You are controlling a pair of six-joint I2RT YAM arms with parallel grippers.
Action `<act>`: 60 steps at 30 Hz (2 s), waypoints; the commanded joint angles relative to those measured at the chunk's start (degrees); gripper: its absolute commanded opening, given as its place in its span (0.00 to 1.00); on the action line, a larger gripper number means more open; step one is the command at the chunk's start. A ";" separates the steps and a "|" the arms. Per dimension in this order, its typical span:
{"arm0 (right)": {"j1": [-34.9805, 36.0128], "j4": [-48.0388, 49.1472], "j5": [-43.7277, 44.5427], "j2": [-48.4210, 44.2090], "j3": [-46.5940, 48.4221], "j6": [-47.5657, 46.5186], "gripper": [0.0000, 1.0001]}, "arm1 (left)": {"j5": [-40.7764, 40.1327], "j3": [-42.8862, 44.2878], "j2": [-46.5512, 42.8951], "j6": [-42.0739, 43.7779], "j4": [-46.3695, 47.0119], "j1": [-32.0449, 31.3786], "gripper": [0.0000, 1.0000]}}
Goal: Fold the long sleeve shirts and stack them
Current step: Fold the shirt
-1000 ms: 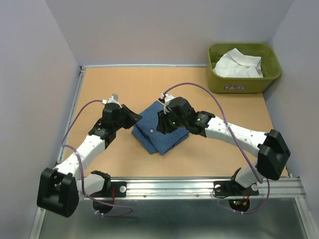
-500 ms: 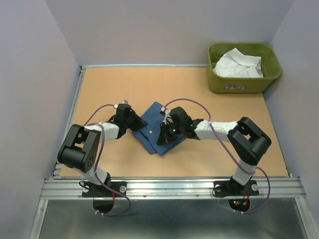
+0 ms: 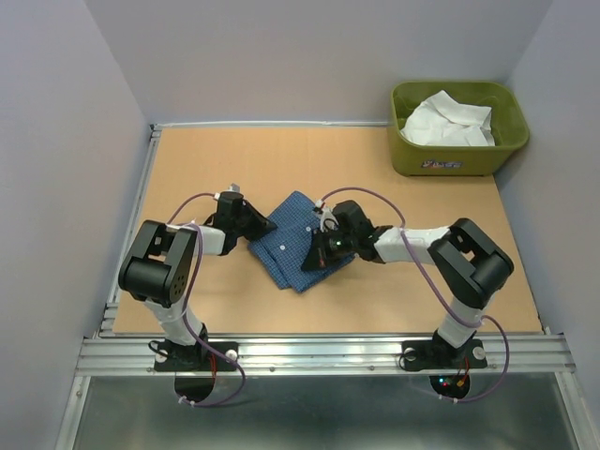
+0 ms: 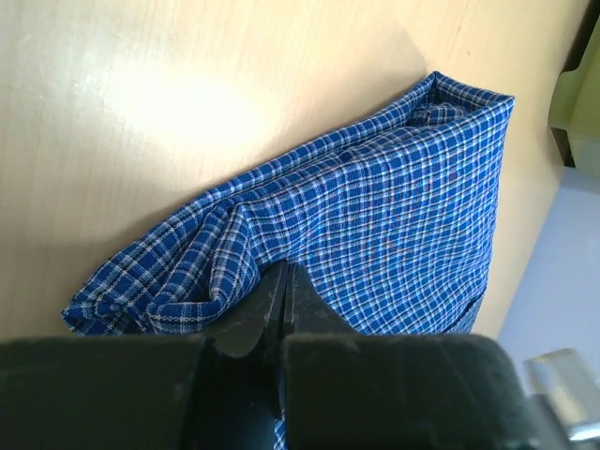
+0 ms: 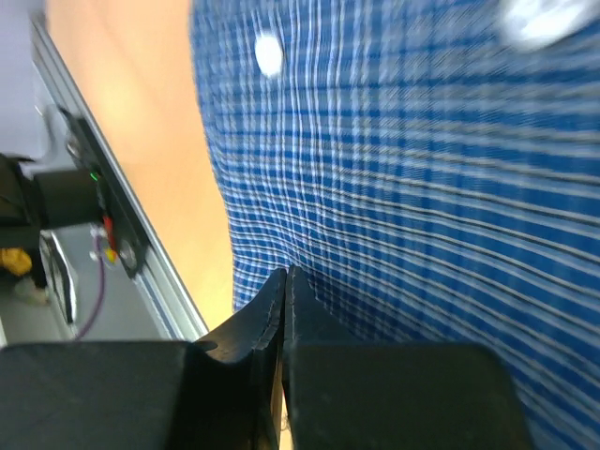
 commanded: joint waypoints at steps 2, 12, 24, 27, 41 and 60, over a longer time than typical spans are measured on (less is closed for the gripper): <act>-6.56 0.73 0.33 -8.56 -0.30 -0.19 0.04 | -1.22 1.46 -5.90 4.65 -5.29 0.63 0.15; -19.23 0.11 -3.62 -12.44 -2.76 -0.19 0.12 | -2.54 4.89 -18.76 9.40 -17.95 -7.36 0.25; -20.82 0.81 0.85 -9.00 -11.46 -1.78 0.11 | 1.06 -3.27 -15.34 3.95 -18.92 -20.20 0.14; -21.70 0.64 3.32 -10.50 -12.95 -1.34 0.10 | 1.41 -5.21 -14.20 3.33 -19.00 -20.20 0.14; -20.29 -0.16 0.43 -17.45 1.44 1.38 0.18 | -3.94 -0.39 -26.84 4.56 -24.11 -15.64 0.19; -14.84 35.16 -1.87 16.11 9.39 15.10 0.11 | -6.50 -3.26 -7.88 -2.36 -1.19 0.36 0.14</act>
